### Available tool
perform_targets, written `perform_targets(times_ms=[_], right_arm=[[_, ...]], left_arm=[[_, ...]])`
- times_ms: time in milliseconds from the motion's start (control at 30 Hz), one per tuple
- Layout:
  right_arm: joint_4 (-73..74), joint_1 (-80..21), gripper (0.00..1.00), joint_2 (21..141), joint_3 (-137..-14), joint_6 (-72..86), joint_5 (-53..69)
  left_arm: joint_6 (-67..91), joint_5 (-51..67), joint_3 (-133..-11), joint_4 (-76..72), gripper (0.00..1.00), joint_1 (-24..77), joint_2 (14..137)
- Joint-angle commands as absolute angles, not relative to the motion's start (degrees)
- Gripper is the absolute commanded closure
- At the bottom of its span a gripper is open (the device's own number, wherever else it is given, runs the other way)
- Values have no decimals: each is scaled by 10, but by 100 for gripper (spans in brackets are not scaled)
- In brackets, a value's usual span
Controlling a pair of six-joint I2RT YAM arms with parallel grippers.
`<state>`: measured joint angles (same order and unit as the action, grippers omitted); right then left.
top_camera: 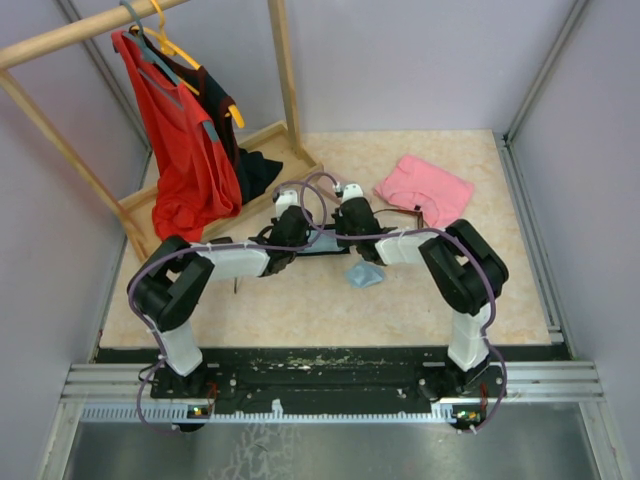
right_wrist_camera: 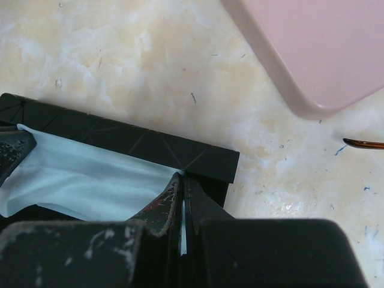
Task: Organize the sunglasses
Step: Place the glasses cleaning cloth in the sunglasses case.
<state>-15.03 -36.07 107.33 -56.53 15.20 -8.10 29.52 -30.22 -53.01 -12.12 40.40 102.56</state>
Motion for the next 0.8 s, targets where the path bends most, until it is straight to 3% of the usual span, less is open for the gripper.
perform_targets(times_ms=[0, 767], right_arm=[[-192, -351, 100, 1079, -560, 157, -112], [-226, -351, 100, 1096, -548, 169, -131]], left_arm=[[281, -339, -521, -145, 99, 399, 1034], [267, -387, -503, -167, 99, 398, 1064]])
